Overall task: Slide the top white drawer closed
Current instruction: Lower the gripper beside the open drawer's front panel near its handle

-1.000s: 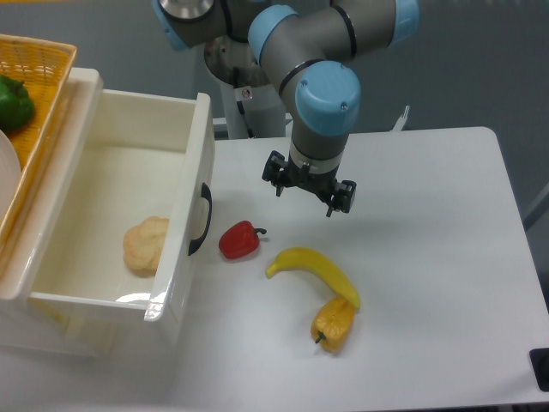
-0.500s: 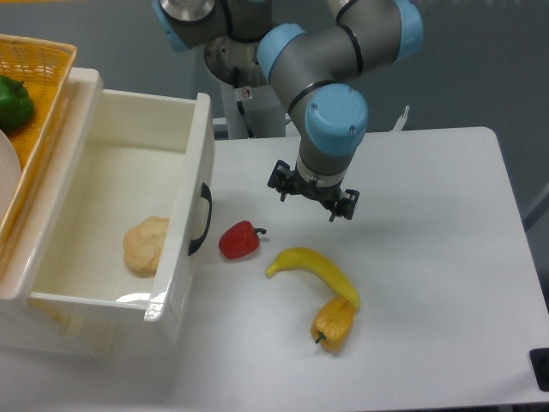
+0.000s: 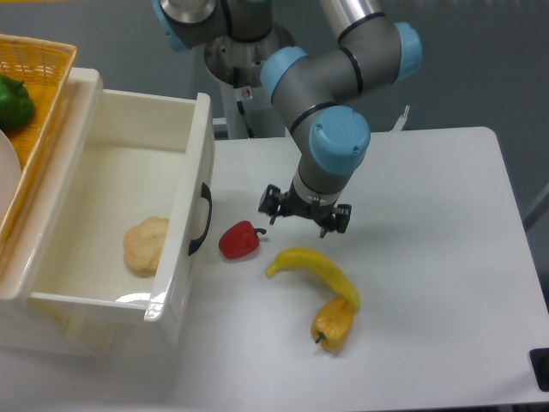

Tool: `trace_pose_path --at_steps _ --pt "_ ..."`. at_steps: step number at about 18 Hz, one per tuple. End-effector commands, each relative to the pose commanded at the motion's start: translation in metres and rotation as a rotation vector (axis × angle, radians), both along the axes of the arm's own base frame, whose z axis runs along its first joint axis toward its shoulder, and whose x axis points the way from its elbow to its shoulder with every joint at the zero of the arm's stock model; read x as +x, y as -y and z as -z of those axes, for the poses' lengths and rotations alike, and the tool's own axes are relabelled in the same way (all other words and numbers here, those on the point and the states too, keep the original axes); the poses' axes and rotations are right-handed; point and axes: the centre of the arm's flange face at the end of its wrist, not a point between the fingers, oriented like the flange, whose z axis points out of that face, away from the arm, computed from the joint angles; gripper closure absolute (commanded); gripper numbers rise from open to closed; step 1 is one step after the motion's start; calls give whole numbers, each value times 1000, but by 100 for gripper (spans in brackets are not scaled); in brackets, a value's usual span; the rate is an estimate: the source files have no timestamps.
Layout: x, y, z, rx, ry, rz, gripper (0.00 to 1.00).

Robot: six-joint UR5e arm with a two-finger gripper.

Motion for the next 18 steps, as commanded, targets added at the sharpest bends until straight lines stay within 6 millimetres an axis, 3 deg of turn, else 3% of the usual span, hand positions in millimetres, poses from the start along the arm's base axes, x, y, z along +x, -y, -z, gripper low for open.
trace_pose_path --at_steps 9,18 --pt "10 -14 18 -13 22 32 0" --pt "28 -30 19 -4 32 66 0"
